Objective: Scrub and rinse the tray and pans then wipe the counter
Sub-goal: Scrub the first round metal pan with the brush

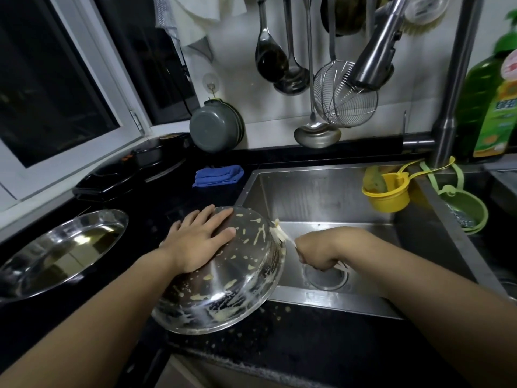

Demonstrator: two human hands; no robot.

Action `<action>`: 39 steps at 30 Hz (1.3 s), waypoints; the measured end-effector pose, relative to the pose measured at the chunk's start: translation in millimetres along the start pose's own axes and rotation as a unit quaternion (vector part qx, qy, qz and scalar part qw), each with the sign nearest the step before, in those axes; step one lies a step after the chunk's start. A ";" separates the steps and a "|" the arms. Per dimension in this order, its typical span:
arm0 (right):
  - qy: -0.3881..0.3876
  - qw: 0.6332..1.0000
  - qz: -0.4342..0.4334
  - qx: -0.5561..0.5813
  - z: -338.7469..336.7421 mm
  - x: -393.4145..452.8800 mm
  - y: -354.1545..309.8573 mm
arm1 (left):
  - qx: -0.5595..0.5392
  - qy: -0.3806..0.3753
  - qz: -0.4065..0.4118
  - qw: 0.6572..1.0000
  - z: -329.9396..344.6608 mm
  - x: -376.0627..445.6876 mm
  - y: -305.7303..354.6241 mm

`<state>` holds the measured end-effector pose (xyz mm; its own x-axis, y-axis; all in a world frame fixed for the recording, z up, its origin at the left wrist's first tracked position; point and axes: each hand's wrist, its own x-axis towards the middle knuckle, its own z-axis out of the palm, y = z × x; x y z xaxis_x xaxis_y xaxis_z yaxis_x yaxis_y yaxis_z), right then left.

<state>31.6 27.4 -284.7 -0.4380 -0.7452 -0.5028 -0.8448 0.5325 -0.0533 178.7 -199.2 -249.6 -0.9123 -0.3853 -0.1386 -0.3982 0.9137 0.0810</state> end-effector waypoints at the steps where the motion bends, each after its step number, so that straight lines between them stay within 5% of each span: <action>1: -0.020 1.000 -0.006 0.004 1.2 -2.0 2.0 | -0.003 0.001 -0.003 1.000 0.0 -0.4 0.3; 4: -0.036 0.999 -0.023 0.022 1.1 -11.6 7.2 | -0.042 0.058 -0.015 0.997 2.8 -2.2 3.9; 8: 0.138 0.988 -0.015 0.075 -19.2 -20.6 11.6 | -0.087 0.204 -0.080 0.972 -0.5 -27.9 -2.3; 11: 0.229 0.968 -0.017 0.105 -31.5 -19.0 11.6 | -0.219 0.212 -0.124 0.944 5.8 -62.8 -22.1; 15: 0.256 0.962 -0.050 0.084 -54.5 -42.8 -8.3 | -0.398 0.160 -0.155 0.890 31.7 -106.0 -32.0; 19: 0.277 0.959 0.036 0.050 -52.7 -53.9 -29.7 | -0.335 0.186 -0.136 0.913 51.0 -123.4 -25.6; 24: 0.204 0.967 0.094 0.117 -36.4 -84.1 -38.6 | -0.292 0.191 -0.136 0.927 56.1 -122.6 -23.7; 30: 0.211 0.945 0.141 0.205 -64.7 -44.4 -49.5 | -0.278 0.186 -0.143 0.932 58.5 -121.3 -27.4; 36: 0.087 0.950 0.158 0.255 -53.2 -77.5 -38.9 | -0.254 0.196 -0.140 0.937 59.6 -121.0 -27.3; 39: 0.115 0.942 0.159 0.272 -58.1 -68.0 -31.5 | -0.244 0.194 -0.136 0.940 60.0 -120.9 -23.5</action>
<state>70.1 38.0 -198.7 -0.7500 -0.5477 -0.3709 -0.4046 0.8234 -0.3979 304.1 -166.3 -293.9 -0.6986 -0.7009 0.1438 -0.5317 0.6431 0.5511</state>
